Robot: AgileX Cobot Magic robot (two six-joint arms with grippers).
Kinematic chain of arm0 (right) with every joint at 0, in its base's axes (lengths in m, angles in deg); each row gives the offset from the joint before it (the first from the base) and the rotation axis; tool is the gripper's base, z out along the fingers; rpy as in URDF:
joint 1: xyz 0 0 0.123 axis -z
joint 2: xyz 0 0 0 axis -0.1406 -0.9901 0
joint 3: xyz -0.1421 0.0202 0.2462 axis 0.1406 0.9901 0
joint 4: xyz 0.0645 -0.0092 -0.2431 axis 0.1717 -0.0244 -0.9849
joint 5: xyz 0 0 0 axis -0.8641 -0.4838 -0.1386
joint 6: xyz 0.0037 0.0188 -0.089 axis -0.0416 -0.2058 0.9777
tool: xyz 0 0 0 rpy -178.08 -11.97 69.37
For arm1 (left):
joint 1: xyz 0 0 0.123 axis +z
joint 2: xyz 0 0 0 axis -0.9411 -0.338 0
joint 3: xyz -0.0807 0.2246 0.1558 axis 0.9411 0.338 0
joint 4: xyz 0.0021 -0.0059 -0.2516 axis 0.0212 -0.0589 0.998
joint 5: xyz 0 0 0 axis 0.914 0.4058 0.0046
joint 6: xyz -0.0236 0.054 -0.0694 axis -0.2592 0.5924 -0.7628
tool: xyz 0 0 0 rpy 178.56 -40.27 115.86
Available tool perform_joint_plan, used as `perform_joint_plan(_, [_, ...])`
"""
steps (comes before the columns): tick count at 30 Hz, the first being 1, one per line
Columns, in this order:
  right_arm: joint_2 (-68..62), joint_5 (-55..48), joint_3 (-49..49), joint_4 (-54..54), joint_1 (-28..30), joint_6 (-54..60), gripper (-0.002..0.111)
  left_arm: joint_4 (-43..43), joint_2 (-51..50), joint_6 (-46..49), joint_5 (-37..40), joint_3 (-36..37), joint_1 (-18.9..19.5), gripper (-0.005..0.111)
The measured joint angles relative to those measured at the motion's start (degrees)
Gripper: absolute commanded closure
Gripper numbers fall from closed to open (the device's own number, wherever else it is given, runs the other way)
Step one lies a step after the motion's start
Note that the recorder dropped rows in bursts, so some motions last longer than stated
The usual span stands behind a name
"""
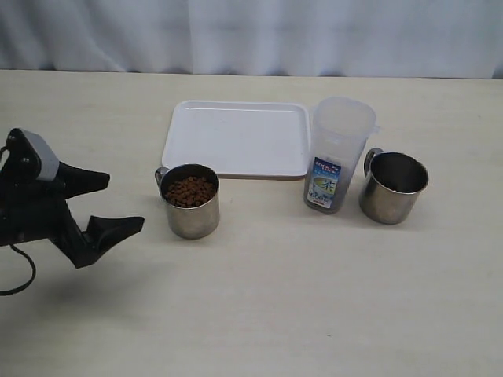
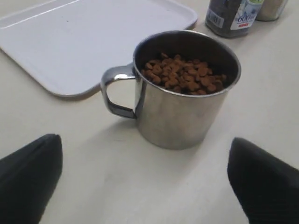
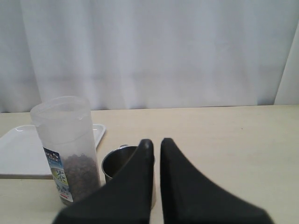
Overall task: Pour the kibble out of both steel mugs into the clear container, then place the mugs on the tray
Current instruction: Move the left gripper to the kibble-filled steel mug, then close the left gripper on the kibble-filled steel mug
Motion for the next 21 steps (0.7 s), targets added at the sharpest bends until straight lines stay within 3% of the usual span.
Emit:
perform_joint_plan(4, [0.00,0.00,0.00,0.00,0.00,0.00,0.104,-2.81,-3.52,0.00,-0.09,-2.26,-0.97,0.019])
perform_joint_plan(14, [0.00,0.00,0.00,0.00,0.00,0.00,0.104,-4.45,-8.98,-1.89,4.60,-10.92,-10.30,0.019])
perform_joint_plan(21, [0.00,0.00,0.00,0.00,0.00,0.00,0.104,-2.46,-12.09,-2.82,5.01,-16.34,-13.00,0.019])
